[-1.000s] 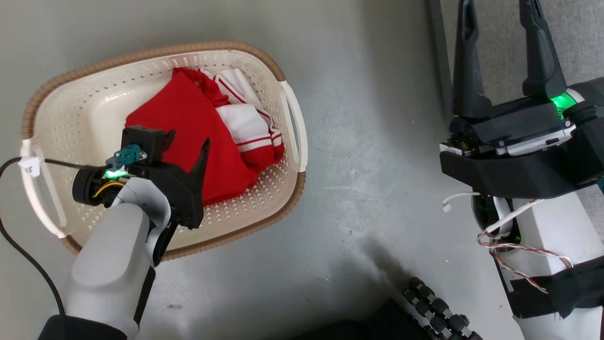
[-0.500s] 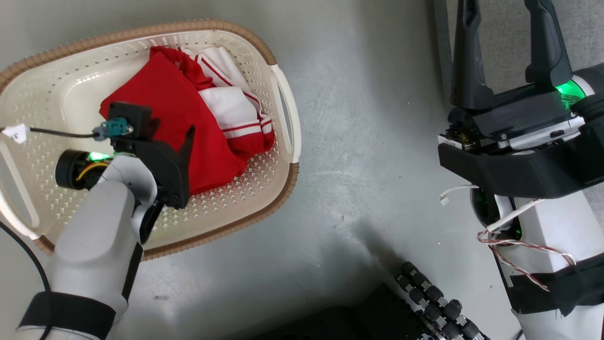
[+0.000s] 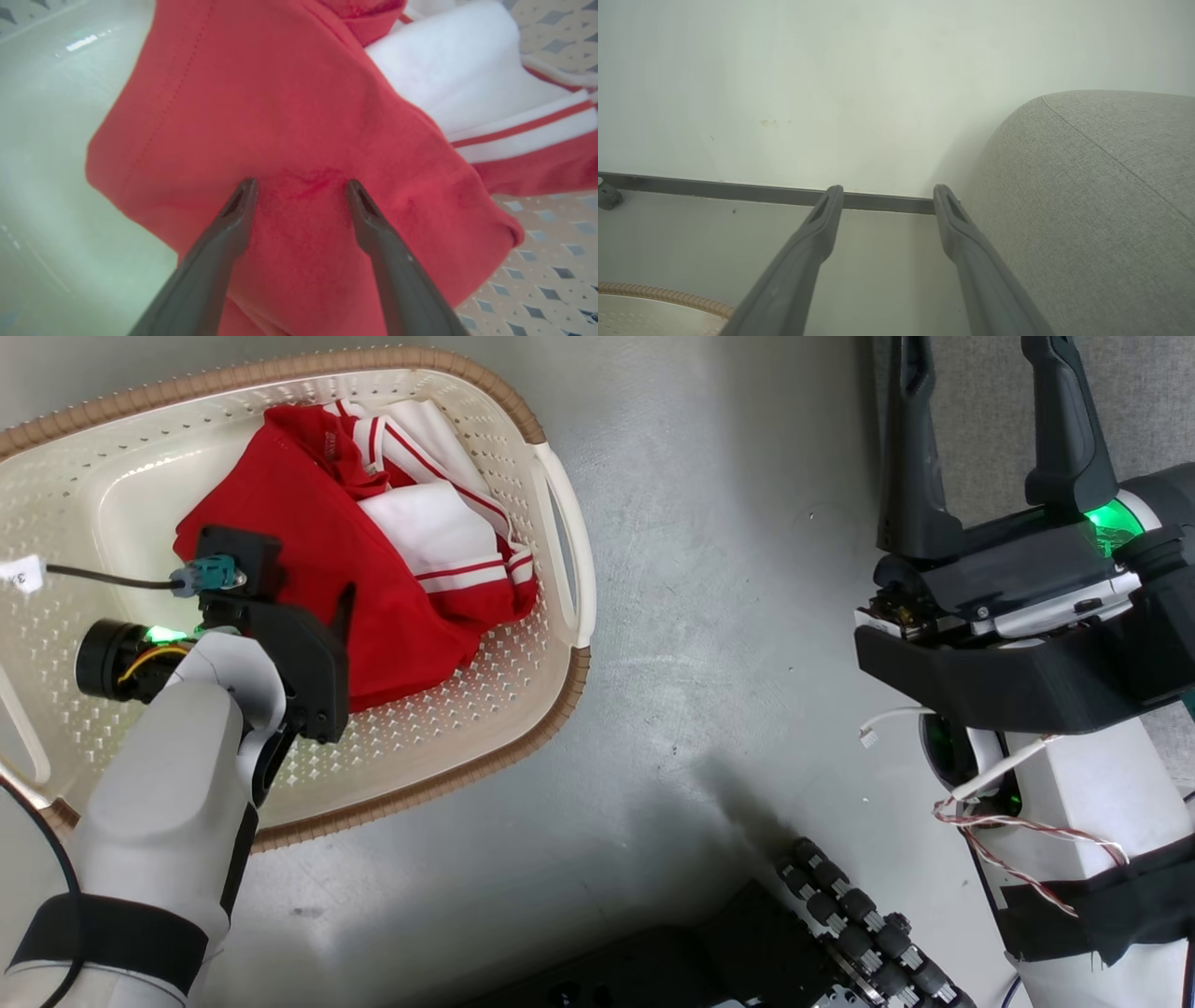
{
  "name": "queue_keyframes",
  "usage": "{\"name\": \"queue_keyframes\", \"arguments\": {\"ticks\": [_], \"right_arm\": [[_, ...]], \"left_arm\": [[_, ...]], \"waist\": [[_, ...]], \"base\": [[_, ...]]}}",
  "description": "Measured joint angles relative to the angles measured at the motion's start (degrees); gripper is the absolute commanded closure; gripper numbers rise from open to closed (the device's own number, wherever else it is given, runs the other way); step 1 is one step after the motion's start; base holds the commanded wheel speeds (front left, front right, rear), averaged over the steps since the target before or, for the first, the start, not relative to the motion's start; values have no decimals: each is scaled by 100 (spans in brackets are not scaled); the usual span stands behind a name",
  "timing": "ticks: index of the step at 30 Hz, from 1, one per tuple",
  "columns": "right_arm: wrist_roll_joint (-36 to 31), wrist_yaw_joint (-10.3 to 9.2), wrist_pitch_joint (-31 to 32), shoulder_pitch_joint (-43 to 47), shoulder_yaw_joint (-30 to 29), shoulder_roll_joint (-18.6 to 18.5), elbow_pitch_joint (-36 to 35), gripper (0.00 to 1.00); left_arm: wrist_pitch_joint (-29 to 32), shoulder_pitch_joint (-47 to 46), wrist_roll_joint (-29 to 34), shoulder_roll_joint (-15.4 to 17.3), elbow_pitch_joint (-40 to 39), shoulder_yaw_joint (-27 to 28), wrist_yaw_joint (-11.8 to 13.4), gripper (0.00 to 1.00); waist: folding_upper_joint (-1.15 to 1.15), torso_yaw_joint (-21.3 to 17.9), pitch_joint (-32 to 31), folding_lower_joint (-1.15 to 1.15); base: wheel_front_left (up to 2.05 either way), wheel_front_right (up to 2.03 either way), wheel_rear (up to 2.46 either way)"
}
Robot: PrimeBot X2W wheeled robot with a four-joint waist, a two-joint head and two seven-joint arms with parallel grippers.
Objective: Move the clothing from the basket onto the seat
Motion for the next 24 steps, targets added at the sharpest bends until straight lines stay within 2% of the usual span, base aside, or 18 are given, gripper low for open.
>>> {"name": "queue_keyframes", "arguments": {"ticks": [7, 8, 9, 10, 17, 24], "right_arm": [[4, -3, 0, 4, 60, 8, -4, 0], [5, -21, 0, 11, 63, 9, -8, 0], [5, -45, 0, 15, 62, 9, -10, 0], [8, -45, 0, 23, 58, 9, -10, 0], [58, -51, 0, 13, 51, 13, 33, 0], [99, -52, 0, -21, -53, 21, 218, 0]], "left_arm": [[0, -201, 398, 70, 176, -300, 2, 0], [0, -216, 472, 91, 188, -332, 5, 13], [-1, -226, 512, 107, 203, -357, 29, 64], [-7, -232, 526, 114, 226, -371, 51, 100], [-164, -295, 603, 216, 408, -397, 97, 100], [-532, -275, 530, 29, 504, -323, 94, 100]], "waist": [[-1, -11, 36, 0], [-1, -14, 38, 0], [-1, -17, 40, 0], [-1, -19, 40, 0], [0, -42, 8, 0], [-1, -1, -210, 0]], "base": [[0, 0, 0], [0, 0, 0], [0, 0, 0], [0, 0, 0], [0, 0, 0], [0, 0, 0]]}}
